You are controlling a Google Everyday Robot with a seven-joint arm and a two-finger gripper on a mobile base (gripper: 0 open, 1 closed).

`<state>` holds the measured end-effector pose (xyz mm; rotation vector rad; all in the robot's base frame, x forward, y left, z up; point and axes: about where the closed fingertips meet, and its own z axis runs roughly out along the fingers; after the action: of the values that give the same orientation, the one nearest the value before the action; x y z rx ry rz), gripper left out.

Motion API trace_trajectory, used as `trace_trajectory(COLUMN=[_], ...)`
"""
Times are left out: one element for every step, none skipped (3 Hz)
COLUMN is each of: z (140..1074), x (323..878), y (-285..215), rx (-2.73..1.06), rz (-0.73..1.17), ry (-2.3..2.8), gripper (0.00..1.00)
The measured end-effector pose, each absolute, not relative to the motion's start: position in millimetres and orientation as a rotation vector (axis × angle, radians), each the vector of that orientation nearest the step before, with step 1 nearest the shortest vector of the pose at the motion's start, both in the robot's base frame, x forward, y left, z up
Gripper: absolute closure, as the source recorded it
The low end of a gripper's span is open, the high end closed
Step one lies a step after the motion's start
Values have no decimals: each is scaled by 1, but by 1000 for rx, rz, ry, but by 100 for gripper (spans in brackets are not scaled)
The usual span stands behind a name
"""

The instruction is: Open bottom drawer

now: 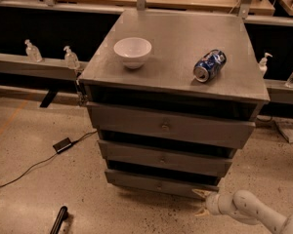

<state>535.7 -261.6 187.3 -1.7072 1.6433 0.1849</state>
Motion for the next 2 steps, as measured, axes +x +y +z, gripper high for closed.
trace_trajectory(z=[192, 196], x=[537, 549], y=[-264, -270], rx=[-1695, -1684], rz=[165, 138], ry=[1641, 1628], gripper=[36, 36])
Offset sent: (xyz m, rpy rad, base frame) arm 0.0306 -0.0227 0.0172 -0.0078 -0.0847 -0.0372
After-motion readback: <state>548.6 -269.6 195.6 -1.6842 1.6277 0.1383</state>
